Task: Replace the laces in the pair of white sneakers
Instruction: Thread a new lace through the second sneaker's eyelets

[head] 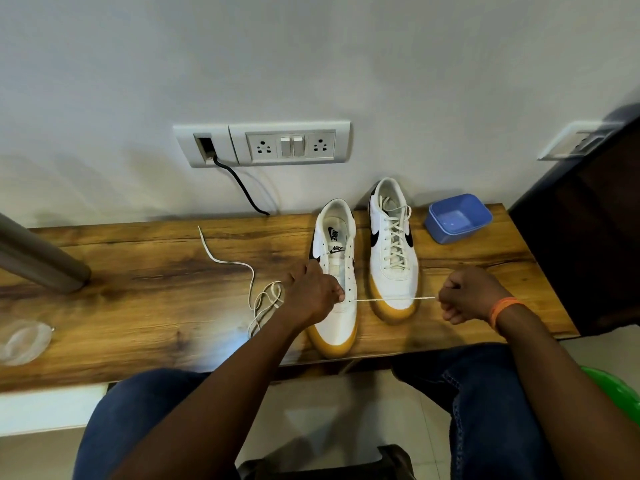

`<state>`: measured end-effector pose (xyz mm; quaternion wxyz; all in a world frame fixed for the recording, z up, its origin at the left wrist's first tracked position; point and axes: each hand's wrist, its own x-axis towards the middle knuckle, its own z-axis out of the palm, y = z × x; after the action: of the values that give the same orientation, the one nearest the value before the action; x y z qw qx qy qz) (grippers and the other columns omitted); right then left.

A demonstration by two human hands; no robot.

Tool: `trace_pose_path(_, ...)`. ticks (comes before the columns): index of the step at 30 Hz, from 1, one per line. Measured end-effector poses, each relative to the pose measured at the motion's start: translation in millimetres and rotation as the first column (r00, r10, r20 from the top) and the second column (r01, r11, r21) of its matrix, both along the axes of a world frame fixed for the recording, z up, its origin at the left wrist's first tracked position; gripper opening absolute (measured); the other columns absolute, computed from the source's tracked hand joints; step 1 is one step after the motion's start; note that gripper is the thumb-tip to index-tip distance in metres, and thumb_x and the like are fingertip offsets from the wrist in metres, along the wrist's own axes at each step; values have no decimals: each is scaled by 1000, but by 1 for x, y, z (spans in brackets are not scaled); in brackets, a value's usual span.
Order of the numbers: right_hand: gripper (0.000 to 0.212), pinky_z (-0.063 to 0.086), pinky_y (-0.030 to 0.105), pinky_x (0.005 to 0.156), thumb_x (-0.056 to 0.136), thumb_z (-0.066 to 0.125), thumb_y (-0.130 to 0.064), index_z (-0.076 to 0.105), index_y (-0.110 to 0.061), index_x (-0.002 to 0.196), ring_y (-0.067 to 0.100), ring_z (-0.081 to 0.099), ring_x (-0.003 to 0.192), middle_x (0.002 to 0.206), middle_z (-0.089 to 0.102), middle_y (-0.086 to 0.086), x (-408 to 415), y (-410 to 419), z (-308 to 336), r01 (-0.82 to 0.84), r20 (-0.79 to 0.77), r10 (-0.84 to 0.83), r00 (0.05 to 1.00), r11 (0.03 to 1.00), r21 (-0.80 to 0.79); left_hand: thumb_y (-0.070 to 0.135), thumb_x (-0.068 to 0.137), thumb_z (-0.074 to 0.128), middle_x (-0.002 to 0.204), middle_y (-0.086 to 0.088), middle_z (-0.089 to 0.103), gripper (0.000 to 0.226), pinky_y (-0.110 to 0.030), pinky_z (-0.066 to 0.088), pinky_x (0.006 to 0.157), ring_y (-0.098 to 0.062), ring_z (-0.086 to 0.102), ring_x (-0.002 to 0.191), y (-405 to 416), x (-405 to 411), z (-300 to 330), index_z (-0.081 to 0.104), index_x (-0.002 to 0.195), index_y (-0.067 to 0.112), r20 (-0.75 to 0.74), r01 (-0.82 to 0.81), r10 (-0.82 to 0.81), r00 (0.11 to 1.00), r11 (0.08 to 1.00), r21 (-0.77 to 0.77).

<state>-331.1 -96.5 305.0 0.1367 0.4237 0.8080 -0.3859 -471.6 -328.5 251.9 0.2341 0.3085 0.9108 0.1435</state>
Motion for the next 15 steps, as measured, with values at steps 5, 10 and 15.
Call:
trace_pose_path(5, 7, 58, 36, 54, 86, 65, -3, 62, 3, 88, 32, 69, 61, 73, 68, 21, 3, 13, -11, 64, 22, -67, 997, 992, 109, 50, 89, 63, 129, -5, 41, 23, -51, 24, 106, -34, 30, 130, -5, -1, 16, 72, 103, 34, 13, 6, -6, 1000, 999, -44)
trace_pose_path(10, 5, 57, 41, 79, 83, 67, -15, 64, -12, 86, 32, 65, 89, 100, 69, 15, -7, 3, -10, -144, 165, 90, 982, 925, 351, 44, 90, 63, 145, -8, 34, 30, -55, 21, 112, -36, 24, 139, -22, -9, 32, 66, 116, 29, 10, -32, 34, 999, 986, -162)
trace_pose_path(15, 15, 53, 36, 83, 82, 68, -14, 70, -19, 96, 25, 64, 94, 102, 70, 5, -23, -39, -8, -290, -88, 336, 938, 896, 336, 34, 91, 64, 151, -4, 31, 40, -53, 20, 111, -33, 25, 140, -45, -5, 34, 54, 129, 32, -64, -197, 191, 979, 974, -108)
